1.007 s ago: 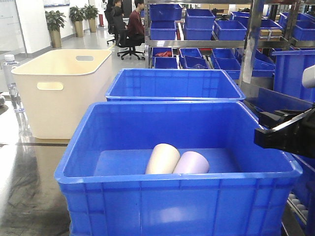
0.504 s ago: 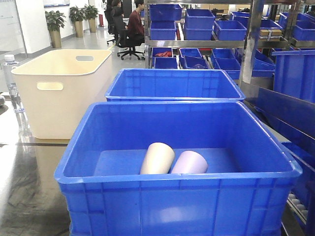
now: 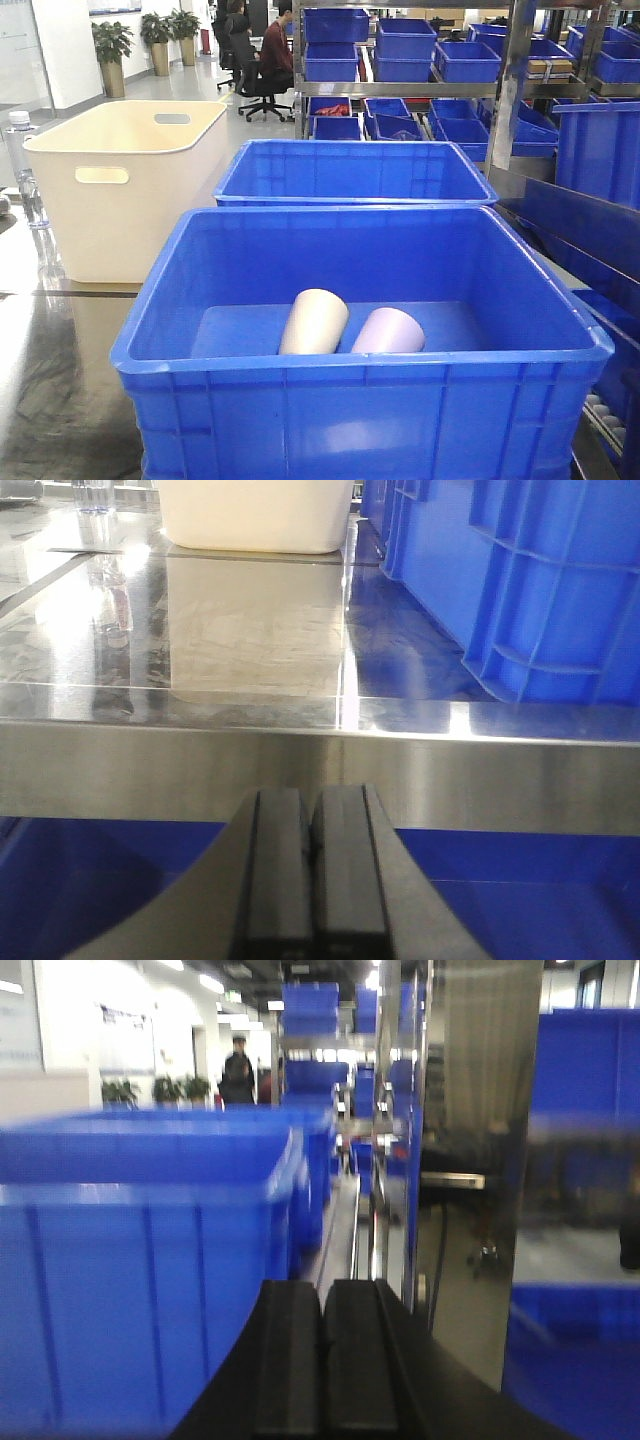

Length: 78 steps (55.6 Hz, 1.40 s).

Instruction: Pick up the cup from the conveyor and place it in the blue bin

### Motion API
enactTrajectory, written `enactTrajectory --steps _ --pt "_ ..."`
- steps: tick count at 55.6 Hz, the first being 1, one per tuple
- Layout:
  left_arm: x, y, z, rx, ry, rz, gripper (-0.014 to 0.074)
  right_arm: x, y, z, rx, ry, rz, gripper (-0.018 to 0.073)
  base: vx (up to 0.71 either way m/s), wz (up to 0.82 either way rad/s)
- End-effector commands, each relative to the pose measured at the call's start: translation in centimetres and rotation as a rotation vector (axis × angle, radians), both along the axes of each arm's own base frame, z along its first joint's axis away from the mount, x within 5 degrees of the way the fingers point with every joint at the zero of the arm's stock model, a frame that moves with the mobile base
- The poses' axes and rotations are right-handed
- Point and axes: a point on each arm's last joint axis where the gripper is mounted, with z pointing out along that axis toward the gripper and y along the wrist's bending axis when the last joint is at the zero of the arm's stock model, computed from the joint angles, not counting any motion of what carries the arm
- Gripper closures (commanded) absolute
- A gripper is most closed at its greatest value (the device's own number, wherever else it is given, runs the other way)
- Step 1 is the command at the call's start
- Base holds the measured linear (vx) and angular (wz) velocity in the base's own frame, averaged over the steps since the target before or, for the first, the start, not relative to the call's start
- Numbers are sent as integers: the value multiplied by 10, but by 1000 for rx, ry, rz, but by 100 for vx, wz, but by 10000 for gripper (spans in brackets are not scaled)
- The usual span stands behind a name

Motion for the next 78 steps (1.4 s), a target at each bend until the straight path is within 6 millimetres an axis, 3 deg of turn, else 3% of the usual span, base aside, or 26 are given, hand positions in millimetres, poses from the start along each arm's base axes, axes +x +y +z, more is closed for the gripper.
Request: enactTrajectory --steps 1,7,9,78 --pt "0 0 6 -10 -90 -1 596 -1 -1 -16 -25 -41 -12 571 0 0" --pt "0 0 6 -10 -90 -1 596 5 0 -53 -27 4 -11 570 0 0" --pt "0 0 6 -10 -90 -1 596 5 0 -56 -28 60 -10 570 0 0" --pt "0 0 6 -10 -90 -1 596 5 0 -57 -20 66 -10 568 0 0"
